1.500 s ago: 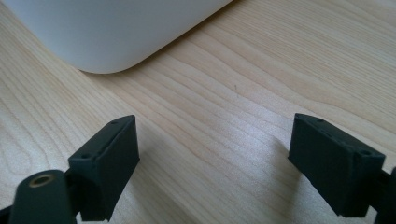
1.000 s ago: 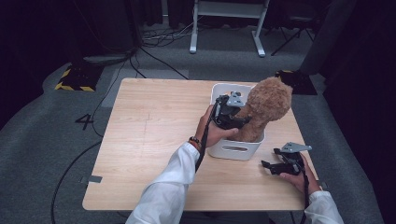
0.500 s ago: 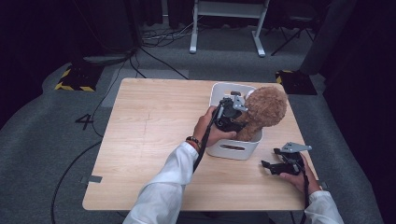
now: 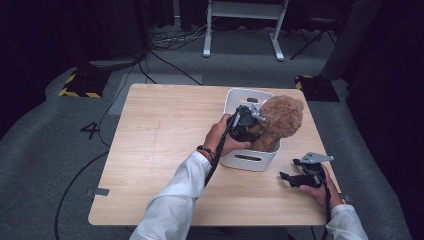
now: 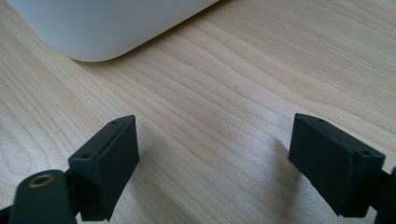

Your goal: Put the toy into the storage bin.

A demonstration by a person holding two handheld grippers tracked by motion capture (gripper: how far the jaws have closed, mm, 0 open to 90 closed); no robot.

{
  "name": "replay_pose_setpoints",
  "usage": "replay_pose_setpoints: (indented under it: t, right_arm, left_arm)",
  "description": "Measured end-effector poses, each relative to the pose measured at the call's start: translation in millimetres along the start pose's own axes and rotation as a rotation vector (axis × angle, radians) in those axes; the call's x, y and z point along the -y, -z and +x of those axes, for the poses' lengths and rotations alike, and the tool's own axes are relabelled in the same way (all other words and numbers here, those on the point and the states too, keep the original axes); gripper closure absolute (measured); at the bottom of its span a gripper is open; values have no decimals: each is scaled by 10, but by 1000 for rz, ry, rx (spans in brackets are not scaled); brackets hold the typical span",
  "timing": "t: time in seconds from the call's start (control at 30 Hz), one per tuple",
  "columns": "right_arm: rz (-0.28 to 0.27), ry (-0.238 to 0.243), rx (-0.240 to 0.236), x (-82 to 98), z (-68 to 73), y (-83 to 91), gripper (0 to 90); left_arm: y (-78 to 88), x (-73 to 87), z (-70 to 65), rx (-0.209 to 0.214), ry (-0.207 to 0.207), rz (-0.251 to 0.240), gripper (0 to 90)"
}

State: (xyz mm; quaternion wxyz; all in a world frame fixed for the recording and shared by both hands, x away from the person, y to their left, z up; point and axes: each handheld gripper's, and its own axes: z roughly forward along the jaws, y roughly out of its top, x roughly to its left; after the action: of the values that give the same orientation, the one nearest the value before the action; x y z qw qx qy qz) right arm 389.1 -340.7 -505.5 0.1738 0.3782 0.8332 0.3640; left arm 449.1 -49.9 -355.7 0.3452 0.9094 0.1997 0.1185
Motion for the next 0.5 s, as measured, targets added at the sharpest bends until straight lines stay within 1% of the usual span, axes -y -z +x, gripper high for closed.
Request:
replay_pose_setpoints:
  t: [0.03, 0.1, 0.13, 0.17, 0.27, 0.3, 0.33, 0.37, 0.43, 0.5]
  right_arm:
    - [0, 0, 0, 0, 0, 0, 158]
    - [0, 0, 0, 0, 0, 0, 158]
    - [0, 0, 0, 0, 0, 0, 158]
    - [0, 0, 0, 0, 0, 0, 158]
    - [0, 0, 0, 0, 0, 0, 158]
    - [0, 0, 0, 0, 0, 0, 158]
    - [0, 0, 0, 0, 0, 0, 159]
    - [0, 0, 0, 0, 0, 0, 158]
    - [0, 0, 0, 0, 0, 0, 158]
    - [0, 0, 0, 0, -1, 0, 158]
  left_arm:
    - [-18, 7, 4, -2, 4, 10, 630]
    - [-34, 21, 16, -6, 0, 26, 631]
    - [-36, 31, 23, -3, -3, 25, 630]
    - [-31, 42, 31, 6, 5, 22, 628]
    - [-7, 59, 46, 19, 14, 2, 606]
    - [16, 65, 54, 30, 16, -15, 598]
    - [54, 69, 63, 39, 23, -44, 605]
    - [78, 69, 66, 35, 29, -59, 620]
    - [109, 69, 70, 35, 17, -50, 617]
    - [116, 74, 69, 35, 15, -50, 621]
